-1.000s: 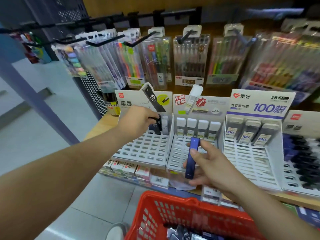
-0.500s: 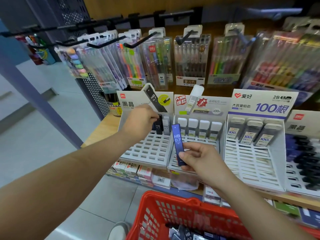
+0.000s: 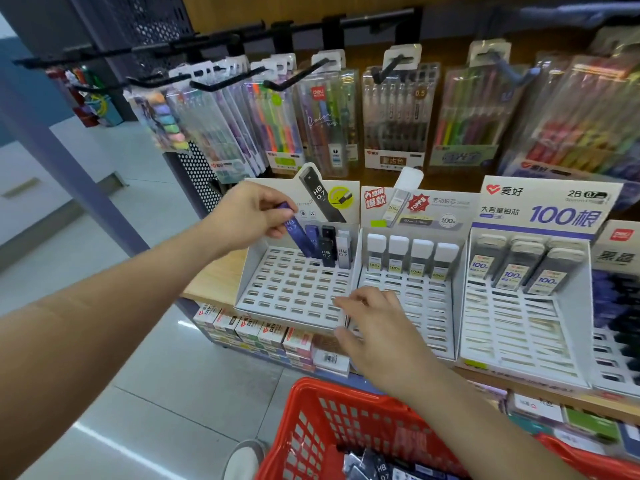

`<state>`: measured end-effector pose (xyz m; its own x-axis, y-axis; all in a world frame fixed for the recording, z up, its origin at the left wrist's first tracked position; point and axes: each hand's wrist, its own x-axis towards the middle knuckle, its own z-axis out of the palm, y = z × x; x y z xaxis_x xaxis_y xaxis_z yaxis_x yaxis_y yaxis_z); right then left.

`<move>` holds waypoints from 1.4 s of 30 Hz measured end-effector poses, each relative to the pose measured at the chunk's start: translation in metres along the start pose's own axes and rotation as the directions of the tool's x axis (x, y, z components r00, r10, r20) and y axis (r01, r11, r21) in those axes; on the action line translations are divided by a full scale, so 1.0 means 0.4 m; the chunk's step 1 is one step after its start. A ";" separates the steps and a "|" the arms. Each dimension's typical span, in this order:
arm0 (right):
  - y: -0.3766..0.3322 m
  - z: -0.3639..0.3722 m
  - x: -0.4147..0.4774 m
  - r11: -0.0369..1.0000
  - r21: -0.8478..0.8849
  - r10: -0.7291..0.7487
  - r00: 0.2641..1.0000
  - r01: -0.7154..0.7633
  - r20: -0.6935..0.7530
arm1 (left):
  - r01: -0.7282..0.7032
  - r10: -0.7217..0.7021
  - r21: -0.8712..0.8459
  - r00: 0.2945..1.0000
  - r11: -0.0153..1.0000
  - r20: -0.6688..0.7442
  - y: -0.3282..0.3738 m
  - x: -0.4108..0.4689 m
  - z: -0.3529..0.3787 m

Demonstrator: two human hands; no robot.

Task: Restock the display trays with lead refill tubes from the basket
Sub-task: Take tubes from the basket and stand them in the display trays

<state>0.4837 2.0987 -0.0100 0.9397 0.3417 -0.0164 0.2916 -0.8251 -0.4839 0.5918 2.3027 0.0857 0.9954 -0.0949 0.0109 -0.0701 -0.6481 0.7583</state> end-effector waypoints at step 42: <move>0.085 -0.083 -0.218 0.997 -0.060 -0.030 0.989 0.039 0.143 | -0.510 0.502 0.461 0.851 0.726 0.151 0.102 -0.185 0.212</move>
<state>0.4175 2.0258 0.0042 0.8954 0.4269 -0.1266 0.3381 -0.8368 -0.4306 0.5096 2.2192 0.0604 0.8025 -0.5206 0.2915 -0.5887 -0.7704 0.2448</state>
